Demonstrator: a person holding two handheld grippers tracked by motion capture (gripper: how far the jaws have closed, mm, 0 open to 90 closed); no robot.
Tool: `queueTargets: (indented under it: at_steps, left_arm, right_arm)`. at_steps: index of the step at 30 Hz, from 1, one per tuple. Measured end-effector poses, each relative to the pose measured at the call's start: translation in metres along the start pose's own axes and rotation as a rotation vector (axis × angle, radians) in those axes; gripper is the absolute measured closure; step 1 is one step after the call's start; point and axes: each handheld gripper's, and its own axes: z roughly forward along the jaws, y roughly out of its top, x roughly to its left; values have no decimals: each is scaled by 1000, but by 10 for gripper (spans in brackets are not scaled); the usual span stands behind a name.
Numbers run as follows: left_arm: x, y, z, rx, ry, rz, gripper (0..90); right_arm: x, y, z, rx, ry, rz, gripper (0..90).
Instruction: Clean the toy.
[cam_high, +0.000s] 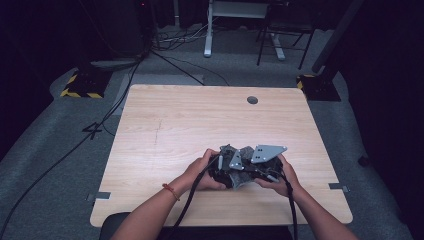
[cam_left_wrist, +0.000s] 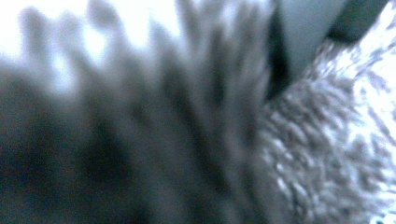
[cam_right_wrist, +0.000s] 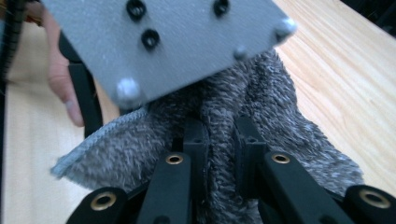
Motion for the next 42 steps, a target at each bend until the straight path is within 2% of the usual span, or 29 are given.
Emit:
queueTargets:
  at_steps: [3, 6, 9, 13, 16, 18, 21, 26, 28, 30, 33, 37, 42]
  left_arm:
    - [1, -4, -3, 4, 1, -13, 338]
    - [1, -5, -7, -8, 1, -3, 338]
    - [-1, -5, -11, -10, 5, 6, 338]
    - [-1, -4, -17, -20, -3, 13, 338]
    - [2, -4, -24, -44, -2, 6, 338]
    - [3, -5, -29, -57, -1, -2, 338]
    - [4, -6, -34, -80, -4, -8, 338]
    - [5, -8, -40, -93, 11, -9, 338]
    - [6, -9, -41, -105, 15, -15, 338]
    - [7, -10, -41, -118, 10, -21, 338]
    - [6, -9, -40, -135, 4, -18, 338]
    - [5, -8, -40, -151, 3, -29, 338]
    - [3, -5, -41, -165, 10, -33, 337]
  right_arm:
    - [-1, 0, 3, -9, -8, 9, 788]
    - [-3, -2, -1, -4, -62, -11, 788]
    - [-6, -4, -4, -12, -67, 4, 788]
    - [-9, -9, -11, 8, -110, -19, 790]
    - [-16, -17, -14, 2, -106, 24, 792]
    - [-17, -18, -14, 3, -109, 27, 792]
    - [-19, -22, -15, 1, -103, 42, 792]
    - [-18, -26, -14, -7, -59, 64, 792]
    - [-18, -27, -15, -21, -38, 78, 792]
    - [-17, -27, -17, -52, 2, 96, 792]
    - [-14, -26, -17, -79, 36, 102, 792]
    - [-15, -27, -18, -99, 56, 126, 794]
    - [-16, -25, -23, -125, 61, 131, 797]
